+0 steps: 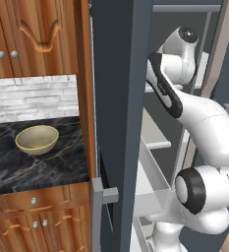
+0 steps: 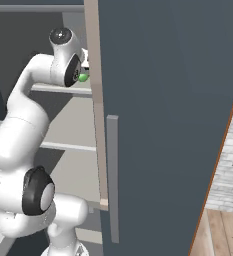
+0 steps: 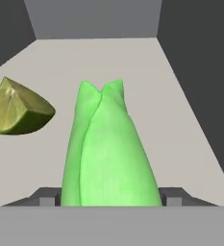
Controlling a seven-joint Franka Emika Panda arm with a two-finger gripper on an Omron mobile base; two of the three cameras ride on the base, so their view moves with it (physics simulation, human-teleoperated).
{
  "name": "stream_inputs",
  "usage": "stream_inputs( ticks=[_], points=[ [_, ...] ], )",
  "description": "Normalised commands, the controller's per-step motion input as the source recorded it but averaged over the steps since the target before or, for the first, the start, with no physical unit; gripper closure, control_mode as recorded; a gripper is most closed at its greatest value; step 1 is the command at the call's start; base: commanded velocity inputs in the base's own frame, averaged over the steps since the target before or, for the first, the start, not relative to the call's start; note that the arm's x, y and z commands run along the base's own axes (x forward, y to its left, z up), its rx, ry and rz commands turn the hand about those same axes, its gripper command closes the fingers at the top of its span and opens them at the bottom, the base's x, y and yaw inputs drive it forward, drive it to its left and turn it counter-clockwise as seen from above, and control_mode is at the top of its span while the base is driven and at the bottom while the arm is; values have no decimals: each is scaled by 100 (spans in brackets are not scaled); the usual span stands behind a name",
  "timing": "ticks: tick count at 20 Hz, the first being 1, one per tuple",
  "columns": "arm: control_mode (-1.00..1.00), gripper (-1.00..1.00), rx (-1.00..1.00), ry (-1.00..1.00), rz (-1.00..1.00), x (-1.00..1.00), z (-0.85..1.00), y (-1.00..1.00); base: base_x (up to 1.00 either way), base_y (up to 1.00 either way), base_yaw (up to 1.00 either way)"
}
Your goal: Take the mango, corn, and lemon wedge from the freezer and place them in the bowl on the counter.
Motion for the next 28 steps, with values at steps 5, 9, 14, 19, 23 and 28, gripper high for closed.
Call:
stream_inputs(
  ticks=[5,9,14,19,23,28],
  points=[
    [-100,100,0,1,0,-100,24,8,0,0,0],
    [-100,100,0,2,0,-100,18,1,0,0,0],
    [-100,100,0,1,0,-97,7,6,0,0,0],
    [-100,100,0,0,0,-79,0,5,0,0,0],
    [-100,100,0,0,0,-62,0,-1,0,0,0],
    [-100,100,0,1,0,-73,0,-6,0,0,0]
  ],
)
